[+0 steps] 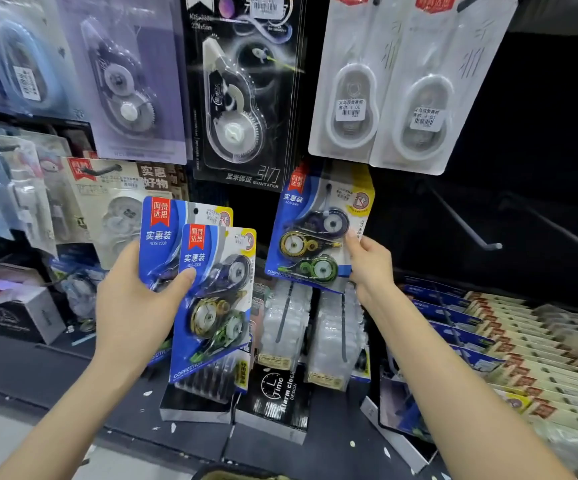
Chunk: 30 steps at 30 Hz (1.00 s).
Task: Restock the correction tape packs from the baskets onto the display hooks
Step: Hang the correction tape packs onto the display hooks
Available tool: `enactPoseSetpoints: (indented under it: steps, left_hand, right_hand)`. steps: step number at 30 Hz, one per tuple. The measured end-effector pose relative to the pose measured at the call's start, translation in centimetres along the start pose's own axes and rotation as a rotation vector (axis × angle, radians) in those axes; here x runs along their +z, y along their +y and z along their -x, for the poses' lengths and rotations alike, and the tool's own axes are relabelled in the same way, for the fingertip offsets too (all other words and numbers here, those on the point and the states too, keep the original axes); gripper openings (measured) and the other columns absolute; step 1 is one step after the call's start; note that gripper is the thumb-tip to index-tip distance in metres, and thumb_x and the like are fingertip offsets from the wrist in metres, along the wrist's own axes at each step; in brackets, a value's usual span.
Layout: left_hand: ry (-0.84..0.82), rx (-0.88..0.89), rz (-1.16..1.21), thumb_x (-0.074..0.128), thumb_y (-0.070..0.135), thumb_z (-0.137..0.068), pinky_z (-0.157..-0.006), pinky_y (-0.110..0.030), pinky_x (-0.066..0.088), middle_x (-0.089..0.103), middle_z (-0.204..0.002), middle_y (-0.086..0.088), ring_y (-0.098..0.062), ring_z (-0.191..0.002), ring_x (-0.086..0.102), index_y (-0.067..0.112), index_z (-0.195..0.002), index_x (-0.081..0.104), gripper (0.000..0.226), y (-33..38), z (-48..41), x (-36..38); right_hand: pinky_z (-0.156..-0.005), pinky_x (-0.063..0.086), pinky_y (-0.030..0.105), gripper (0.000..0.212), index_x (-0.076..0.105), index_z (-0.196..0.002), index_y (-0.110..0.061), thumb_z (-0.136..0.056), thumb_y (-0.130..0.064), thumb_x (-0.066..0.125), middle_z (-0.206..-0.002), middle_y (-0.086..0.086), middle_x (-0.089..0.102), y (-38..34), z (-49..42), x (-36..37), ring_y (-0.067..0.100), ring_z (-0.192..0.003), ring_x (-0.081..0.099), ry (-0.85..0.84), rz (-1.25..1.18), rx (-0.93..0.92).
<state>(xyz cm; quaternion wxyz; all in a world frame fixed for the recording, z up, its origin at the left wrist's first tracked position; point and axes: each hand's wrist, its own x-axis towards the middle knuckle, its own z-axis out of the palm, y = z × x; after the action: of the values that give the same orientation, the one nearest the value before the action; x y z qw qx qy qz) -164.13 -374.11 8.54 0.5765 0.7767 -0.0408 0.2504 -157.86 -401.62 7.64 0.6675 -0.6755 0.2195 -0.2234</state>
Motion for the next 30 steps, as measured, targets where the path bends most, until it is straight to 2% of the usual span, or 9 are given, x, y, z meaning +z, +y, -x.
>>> enactPoseSetpoints:
  steps: [3, 5, 9, 12, 16, 18, 22, 26, 30]
  left_hand:
    - [-0.014, 0.005, 0.008, 0.074, 0.009, -0.085, -0.07, -0.007, 0.037, 0.058, -0.093, 0.029, 0.015, -0.08, 0.057, 0.031, -0.107, 0.056, 0.036, 0.0, -0.1, -0.1]
    - [-0.038, 0.001, 0.027, 0.075, 0.008, -0.084, -0.071, -0.009, 0.039, 0.061, -0.09, 0.03, 0.02, -0.079, 0.056, 0.032, -0.104, 0.057, 0.036, -0.2, 0.0, -0.3]
    - [-0.118, -0.069, 0.102, 0.077, 0.008, -0.081, -0.074, -0.026, 0.047, 0.069, -0.082, 0.032, 0.012, -0.073, 0.063, 0.037, -0.095, 0.061, 0.036, -0.4, -0.2, -1.0]
    - [-0.17, -0.14, 0.245, 0.077, 0.003, -0.079, -0.074, -0.036, 0.053, 0.075, -0.083, 0.016, -0.003, -0.07, 0.069, 0.029, -0.096, 0.065, 0.033, -0.5, 0.1, -0.8]
    - [-0.255, -0.212, 0.376, 0.074, -0.001, -0.077, -0.062, -0.027, 0.055, 0.076, -0.083, 0.006, -0.009, -0.066, 0.071, 0.018, -0.101, 0.065, 0.031, -0.3, 1.0, 0.0]
    - [-0.276, -0.24, 0.414, 0.076, 0.005, -0.073, -0.066, -0.033, 0.058, 0.077, -0.094, 0.0, -0.016, -0.077, 0.074, 0.017, -0.105, 0.065, 0.036, -0.3, 1.2, 0.1]
    - [-0.356, -0.191, 0.363, 0.073, 0.004, -0.08, -0.066, -0.021, 0.057, 0.077, -0.094, 0.007, -0.007, -0.079, 0.072, 0.021, -0.105, 0.065, 0.031, 0.0, 1.9, 0.6]
    - [-0.377, -0.16, 0.308, 0.071, 0.013, -0.084, -0.079, -0.026, 0.057, 0.076, -0.098, 0.013, -0.008, -0.092, 0.071, 0.03, -0.107, 0.064, 0.029, 0.3, 2.0, 0.7]
    - [-0.269, -0.172, 0.354, 0.072, 0.028, -0.075, -0.091, -0.045, 0.054, 0.075, -0.103, 0.002, -0.022, -0.098, 0.07, 0.027, -0.106, 0.065, 0.032, 0.3, 0.9, -0.2]
  right_hand:
    - [-0.068, 0.043, 0.036, 0.033, 0.07, -0.089, -0.005, -0.097, -0.035, 0.059, -0.084, 0.021, 0.068, 0.4, -0.3, -0.3, 0.021, -0.076, 0.052, 0.01, 0.065, -0.01]
    - [-0.073, 0.045, 0.036, 0.041, 0.067, -0.102, 0.0, -0.096, -0.04, 0.059, -0.08, 0.007, 0.06, 0.2, -0.2, -0.9, 0.021, -0.078, 0.052, 0.063, 0.224, -0.06]
    - [-0.075, 0.041, 0.031, 0.041, 0.057, -0.124, -0.018, -0.094, -0.047, 0.057, -0.105, -0.008, 0.063, -0.7, 4.0, -2.3, 0.017, -0.096, 0.06, 0.235, 0.593, -0.155]
    - [-0.074, 0.046, 0.03, 0.036, 0.064, -0.104, -0.018, -0.09, -0.052, 0.061, -0.092, -0.011, 0.066, -0.3, 8.2, -2.2, 0.011, -0.086, 0.063, -0.058, 0.407, -0.221]
    - [-0.085, 0.055, 0.029, 0.028, 0.068, -0.107, -0.021, -0.085, -0.039, 0.071, -0.1, -0.004, 0.075, 0.3, 12.3, -1.5, 0.012, -0.096, 0.069, -0.484, 0.184, -0.079]
    - [-0.088, 0.055, 0.027, 0.022, 0.07, -0.109, -0.019, -0.088, -0.026, 0.071, -0.102, -0.007, 0.076, 0.2, 13.0, -1.7, 0.01, -0.098, 0.07, -0.502, 0.096, -0.1]
    - [-0.085, 0.054, 0.023, 0.024, 0.066, -0.114, -0.017, -0.09, -0.017, 0.068, -0.105, -0.009, 0.075, -0.6, 13.7, -3.3, 0.008, -0.099, 0.069, -0.448, 0.003, -0.177]
    - [-0.082, 0.056, 0.026, 0.021, 0.064, -0.108, -0.02, -0.089, -0.014, 0.067, -0.105, -0.005, 0.074, -1.5, 14.0, -5.3, 0.012, -0.099, 0.07, -0.354, -0.038, -0.274]
    - [-0.083, 0.056, 0.032, 0.021, 0.066, -0.102, -0.022, -0.081, -0.027, 0.07, -0.101, -0.003, 0.074, -2.3, 13.8, -7.1, 0.014, -0.095, 0.069, -0.256, 0.031, -0.39]
